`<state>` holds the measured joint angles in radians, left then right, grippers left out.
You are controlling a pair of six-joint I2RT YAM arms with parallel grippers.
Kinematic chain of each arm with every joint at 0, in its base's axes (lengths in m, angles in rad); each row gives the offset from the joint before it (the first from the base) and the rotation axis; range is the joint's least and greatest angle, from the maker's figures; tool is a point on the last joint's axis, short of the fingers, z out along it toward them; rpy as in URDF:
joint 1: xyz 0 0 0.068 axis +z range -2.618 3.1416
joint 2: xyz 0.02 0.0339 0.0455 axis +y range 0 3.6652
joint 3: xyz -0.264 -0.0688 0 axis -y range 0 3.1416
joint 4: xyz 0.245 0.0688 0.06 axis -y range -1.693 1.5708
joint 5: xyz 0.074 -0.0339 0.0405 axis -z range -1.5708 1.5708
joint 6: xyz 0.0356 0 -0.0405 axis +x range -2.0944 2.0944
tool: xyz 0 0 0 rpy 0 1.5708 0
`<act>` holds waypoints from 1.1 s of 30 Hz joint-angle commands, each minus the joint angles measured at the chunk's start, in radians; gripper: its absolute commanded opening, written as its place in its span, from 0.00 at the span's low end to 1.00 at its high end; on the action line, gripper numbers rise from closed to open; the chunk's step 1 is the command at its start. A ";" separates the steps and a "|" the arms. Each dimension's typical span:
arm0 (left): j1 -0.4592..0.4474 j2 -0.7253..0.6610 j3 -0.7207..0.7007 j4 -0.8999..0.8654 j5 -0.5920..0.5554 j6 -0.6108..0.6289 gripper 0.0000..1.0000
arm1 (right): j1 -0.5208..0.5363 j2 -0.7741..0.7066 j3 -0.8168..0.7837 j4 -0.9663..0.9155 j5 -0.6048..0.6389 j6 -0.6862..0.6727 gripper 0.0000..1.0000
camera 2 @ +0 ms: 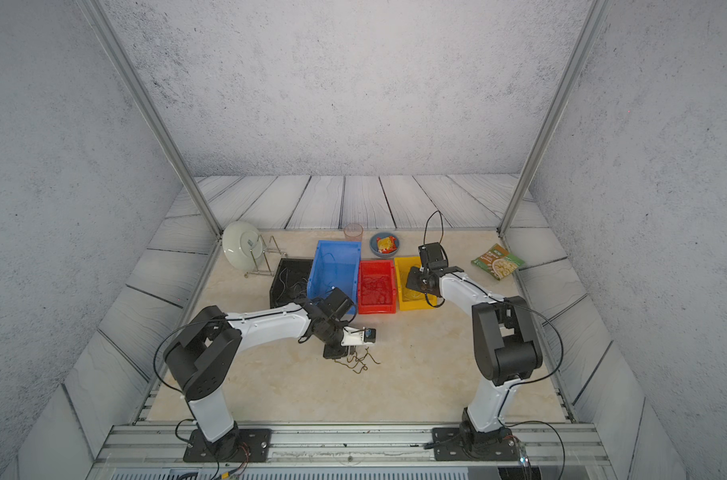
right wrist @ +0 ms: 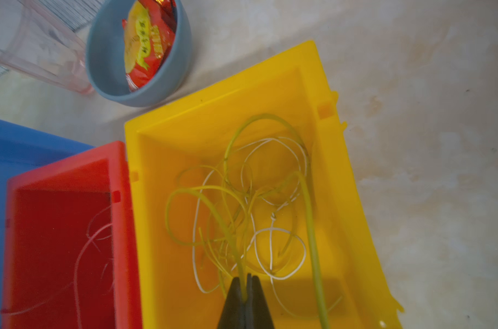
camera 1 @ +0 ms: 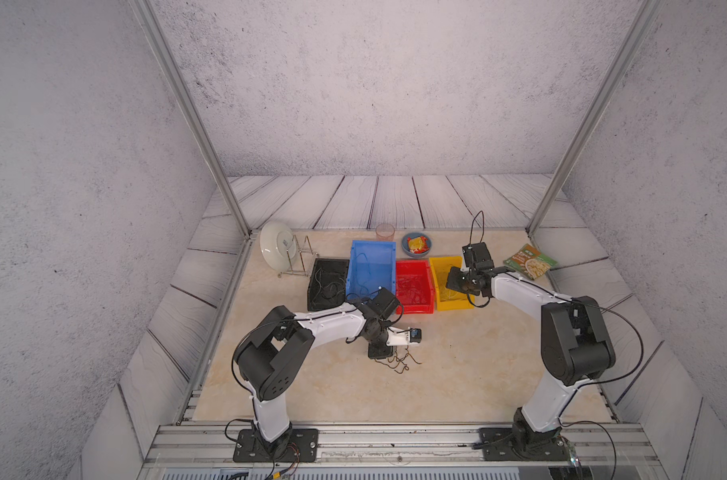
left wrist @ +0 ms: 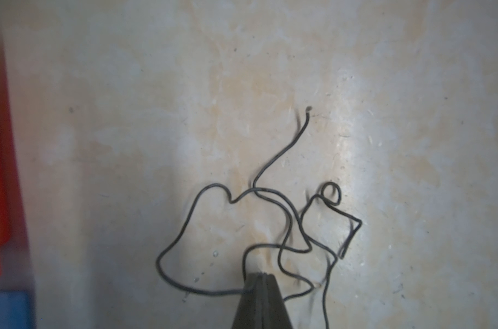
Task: Untangle and sort cables by color
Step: Adjust the cable in the bin, then pick up the cable at the center of the board.
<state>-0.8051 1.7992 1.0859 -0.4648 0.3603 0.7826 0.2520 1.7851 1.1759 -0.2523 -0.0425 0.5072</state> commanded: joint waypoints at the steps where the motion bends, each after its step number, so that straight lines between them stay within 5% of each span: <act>1: 0.008 -0.054 0.022 -0.064 0.015 0.020 0.00 | -0.003 0.051 0.001 -0.019 -0.002 -0.047 0.09; 5: 0.028 -0.142 0.020 -0.122 0.084 0.022 0.00 | -0.002 0.019 0.013 -0.052 0.035 -0.071 0.34; 8: 0.058 -0.208 0.027 -0.164 0.127 0.026 0.00 | -0.002 -0.055 0.014 -0.083 0.036 -0.089 0.41; 20: 0.234 -0.342 0.186 -0.418 0.280 0.044 0.00 | 0.007 -0.315 0.087 -0.320 0.050 -0.163 0.50; 26: 0.248 -0.360 0.190 -0.432 0.308 0.051 0.00 | 0.007 -0.342 0.159 -0.397 0.043 -0.228 0.56; 33: 0.317 -0.377 0.285 -0.491 0.216 0.059 0.00 | 0.008 -0.389 0.230 -0.450 0.035 -0.260 0.57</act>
<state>-0.5346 1.4425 1.3037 -0.9031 0.6094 0.8261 0.2550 1.4643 1.3746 -0.6506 -0.0154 0.2817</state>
